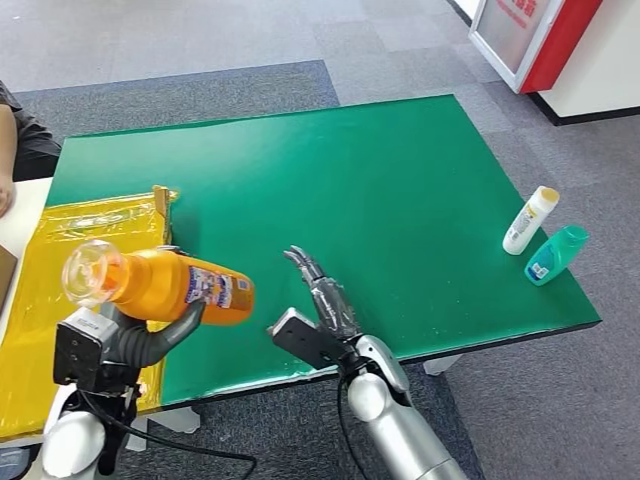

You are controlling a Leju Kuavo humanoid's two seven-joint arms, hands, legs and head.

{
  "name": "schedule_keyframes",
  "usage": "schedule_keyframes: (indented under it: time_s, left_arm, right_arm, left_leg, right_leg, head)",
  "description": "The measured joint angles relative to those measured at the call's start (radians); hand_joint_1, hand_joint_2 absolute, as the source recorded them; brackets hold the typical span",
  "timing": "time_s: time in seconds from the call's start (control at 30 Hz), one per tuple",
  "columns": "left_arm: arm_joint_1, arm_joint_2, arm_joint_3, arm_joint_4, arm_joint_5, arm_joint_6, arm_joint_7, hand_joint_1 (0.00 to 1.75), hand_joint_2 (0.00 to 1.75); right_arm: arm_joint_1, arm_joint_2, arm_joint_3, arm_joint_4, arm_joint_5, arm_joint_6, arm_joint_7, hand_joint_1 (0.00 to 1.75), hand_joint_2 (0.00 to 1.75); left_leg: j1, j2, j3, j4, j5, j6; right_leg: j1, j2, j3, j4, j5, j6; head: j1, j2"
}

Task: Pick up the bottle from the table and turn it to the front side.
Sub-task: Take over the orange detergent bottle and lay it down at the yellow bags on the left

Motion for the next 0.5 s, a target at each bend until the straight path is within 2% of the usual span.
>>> schedule_keyframes:
  time_s: [0.3, 0.5]
  left_arm:
    - [0.000, 0.053, 0.053, -0.096, -0.163, 0.058, 0.017, 1.75, 1.75]
    - [-0.002, 0.065, 0.062, -0.127, -0.202, 0.063, 0.026, 1.75, 1.75]
  right_arm:
    - [0.047, -0.008, -0.085, -0.044, -0.007, 0.013, -0.005, 0.00, 1.75]
    - [0.061, -0.008, -0.117, -0.060, -0.008, 0.016, -0.008, 0.00, 1.75]
  left_leg:
    - [0.000, 0.000, 0.000, 0.000, 0.000, 0.000]
    - [0.000, 0.000, 0.000, 0.000, 0.000, 0.000]
  right_leg:
    - [0.000, 0.000, 0.000, 0.000, 0.000, 0.000]
    - [0.000, 0.000, 0.000, 0.000, 0.000, 0.000]
  head:
    - [0.000, 0.000]
    - [0.000, 0.000]
